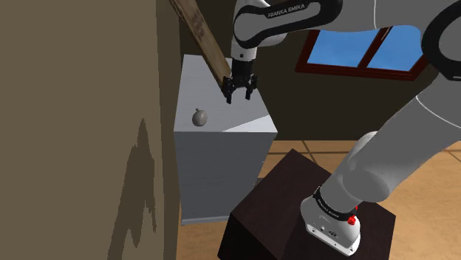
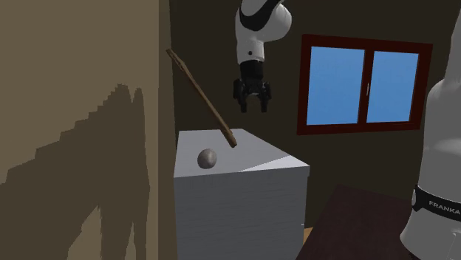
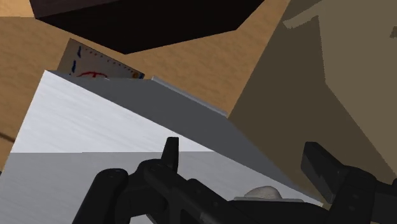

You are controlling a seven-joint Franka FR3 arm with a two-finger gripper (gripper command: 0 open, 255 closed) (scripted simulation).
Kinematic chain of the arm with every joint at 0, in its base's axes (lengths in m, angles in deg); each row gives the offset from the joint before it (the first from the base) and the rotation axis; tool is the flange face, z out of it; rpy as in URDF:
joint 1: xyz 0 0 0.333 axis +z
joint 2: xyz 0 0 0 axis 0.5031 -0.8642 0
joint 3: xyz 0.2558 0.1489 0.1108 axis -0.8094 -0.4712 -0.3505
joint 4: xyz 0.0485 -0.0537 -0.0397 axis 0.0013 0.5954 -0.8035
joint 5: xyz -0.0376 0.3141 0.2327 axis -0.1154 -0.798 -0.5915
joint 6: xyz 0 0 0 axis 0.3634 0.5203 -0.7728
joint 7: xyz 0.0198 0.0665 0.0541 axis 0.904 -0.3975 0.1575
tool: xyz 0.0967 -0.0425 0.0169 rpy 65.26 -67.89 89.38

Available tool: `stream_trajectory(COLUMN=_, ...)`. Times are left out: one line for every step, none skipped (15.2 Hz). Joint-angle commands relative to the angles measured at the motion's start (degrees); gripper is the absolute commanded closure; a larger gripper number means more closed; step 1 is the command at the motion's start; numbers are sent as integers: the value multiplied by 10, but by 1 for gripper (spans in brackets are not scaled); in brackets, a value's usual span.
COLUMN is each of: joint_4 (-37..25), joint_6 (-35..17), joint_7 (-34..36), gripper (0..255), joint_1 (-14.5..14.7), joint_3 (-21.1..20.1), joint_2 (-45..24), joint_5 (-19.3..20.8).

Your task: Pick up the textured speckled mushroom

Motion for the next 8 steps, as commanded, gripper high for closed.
stream_trajectory(joint_4=-39, joint_6=-13, joint_7=16, gripper=0, joint_1=1, joint_3=-2, joint_2=-53, joint_5=-9)
stream_trajectory(joint_4=-56, joint_6=-18, joint_7=22, gripper=0, joint_1=1, joint_3=-2, joint_2=-75, joint_5=-13)
stream_trajectory(joint_4=-74, joint_6=-23, joint_7=28, gripper=0, joint_1=1, joint_3=-2, joint_2=-98, joint_5=-16)
stream_trajectory(joint_4=-92, joint_6=-26, joint_7=34, gripper=0, joint_1=1, joint_3=-2, joint_2=-121, joint_5=-20)
stream_trajectory(joint_4=-111, joint_6=-29, joint_7=40, gripper=0, joint_1=1, joint_3=-1, joint_2=-143, joint_5=-24)
stream_trajectory(joint_4=-131, joint_6=-32, joint_7=46, gripper=0, joint_1=1, joint_3=-1, joint_2=-166, joint_5=-28)
stream_trajectory(joint_4=-152, joint_6=-34, joint_7=52, gripper=0, joint_1=0, joint_3=-1, joint_2=-189, joint_5=-32)
stream_trajectory(joint_4=-173, joint_6=-35, joint_7=57, gripper=0, joint_1=0, joint_3=0, joint_2=-212, joint_5=-35)
